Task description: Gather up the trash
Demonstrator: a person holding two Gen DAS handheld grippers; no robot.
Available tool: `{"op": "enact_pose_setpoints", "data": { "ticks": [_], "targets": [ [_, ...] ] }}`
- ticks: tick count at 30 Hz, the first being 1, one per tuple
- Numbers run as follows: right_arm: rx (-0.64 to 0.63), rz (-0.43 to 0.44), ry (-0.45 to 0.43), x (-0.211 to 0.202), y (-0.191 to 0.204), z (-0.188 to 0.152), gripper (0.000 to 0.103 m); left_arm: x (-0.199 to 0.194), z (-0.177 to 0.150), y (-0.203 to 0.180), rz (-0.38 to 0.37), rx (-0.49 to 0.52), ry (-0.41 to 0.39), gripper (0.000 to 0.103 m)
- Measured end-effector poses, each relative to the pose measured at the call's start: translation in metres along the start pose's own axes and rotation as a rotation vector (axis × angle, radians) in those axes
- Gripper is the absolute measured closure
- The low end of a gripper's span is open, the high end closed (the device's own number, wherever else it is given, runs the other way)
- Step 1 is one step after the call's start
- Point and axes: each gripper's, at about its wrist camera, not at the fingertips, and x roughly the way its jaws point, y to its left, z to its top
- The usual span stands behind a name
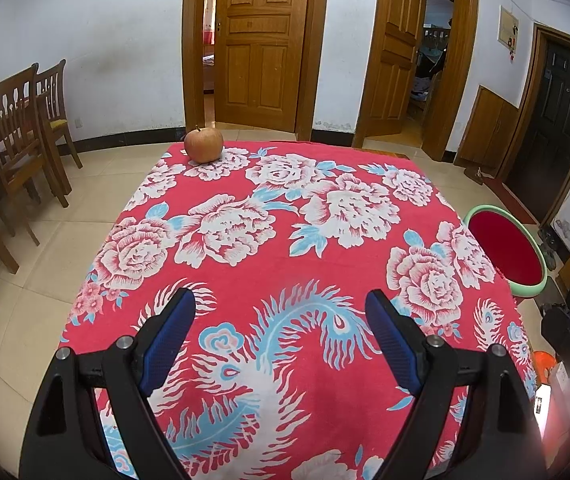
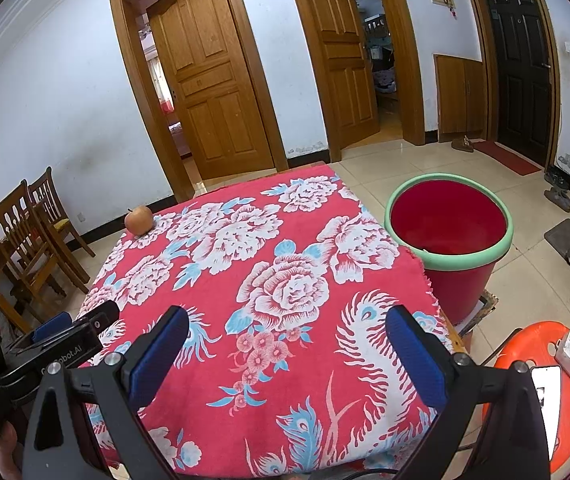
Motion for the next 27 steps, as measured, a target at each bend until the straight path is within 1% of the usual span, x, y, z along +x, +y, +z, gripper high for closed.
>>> {"op": "enact_pose_setpoints", "data": {
  "ticks": [27],
  "targets": [
    [0.002,0.002,-0.002,-0.0002,-0.0005,-0.0001,0.002,-0.0004,0.0027,-0.0019,-0.003,0.002,0.008,0.017]
  ]
}}
